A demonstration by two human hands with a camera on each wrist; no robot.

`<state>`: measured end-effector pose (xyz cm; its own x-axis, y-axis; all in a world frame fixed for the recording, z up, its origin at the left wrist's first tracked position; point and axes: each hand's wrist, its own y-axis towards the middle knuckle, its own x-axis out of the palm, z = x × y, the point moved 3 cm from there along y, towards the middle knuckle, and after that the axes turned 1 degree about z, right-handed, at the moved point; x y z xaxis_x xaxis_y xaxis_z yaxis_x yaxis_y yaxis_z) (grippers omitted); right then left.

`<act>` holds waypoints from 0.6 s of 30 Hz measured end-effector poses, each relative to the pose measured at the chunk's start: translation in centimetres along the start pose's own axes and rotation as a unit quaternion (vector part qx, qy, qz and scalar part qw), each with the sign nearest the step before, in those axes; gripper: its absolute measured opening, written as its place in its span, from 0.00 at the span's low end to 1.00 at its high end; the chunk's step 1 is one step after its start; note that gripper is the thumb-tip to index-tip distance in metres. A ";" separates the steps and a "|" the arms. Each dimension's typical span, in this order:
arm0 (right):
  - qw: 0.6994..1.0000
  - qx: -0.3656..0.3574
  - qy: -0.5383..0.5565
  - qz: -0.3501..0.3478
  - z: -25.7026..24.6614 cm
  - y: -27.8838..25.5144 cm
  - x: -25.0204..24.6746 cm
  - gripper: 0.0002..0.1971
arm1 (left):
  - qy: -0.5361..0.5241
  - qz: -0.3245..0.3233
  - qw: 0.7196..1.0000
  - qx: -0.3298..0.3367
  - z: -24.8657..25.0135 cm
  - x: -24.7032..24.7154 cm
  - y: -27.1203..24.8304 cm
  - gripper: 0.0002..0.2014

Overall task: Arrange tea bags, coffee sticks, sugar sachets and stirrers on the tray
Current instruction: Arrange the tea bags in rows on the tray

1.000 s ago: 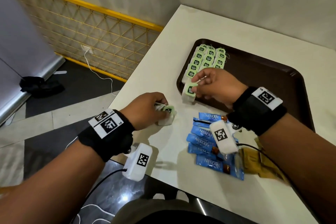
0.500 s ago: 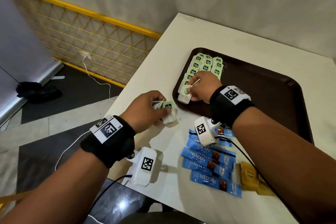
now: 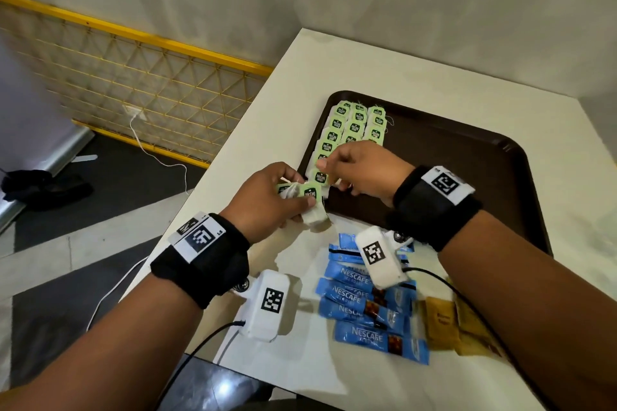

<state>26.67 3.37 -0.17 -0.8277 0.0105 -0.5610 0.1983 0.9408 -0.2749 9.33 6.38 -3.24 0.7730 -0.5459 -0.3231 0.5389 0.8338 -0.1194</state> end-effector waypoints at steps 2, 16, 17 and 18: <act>0.995 0.012 0.083 -0.061 0.1 -1.2 0.1 0.10 | -0.011 0.012 1.000 0.006 0.2 0.3 0.6 0.14; 0.981 0.109 0.160 0.007 4.1 -1.0 -1.5 0.07 | -0.134 0.016 0.987 -0.089 0.8 2.3 2.3 0.16; 0.982 0.118 0.146 0.011 4.2 -0.7 -1.5 0.07 | -0.158 0.016 0.983 -0.096 0.9 2.3 2.2 0.13; 0.983 0.126 0.134 0.014 4.2 -0.5 -1.4 0.07 | -0.176 0.016 0.979 -0.103 1.1 2.3 2.0 0.12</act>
<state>29.94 1.43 -2.48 -0.9216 0.1558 -0.3555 0.3191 0.8256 -0.4654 12.52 6.70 -3.19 0.8753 -0.4835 0.0087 0.4617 0.8303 -0.3123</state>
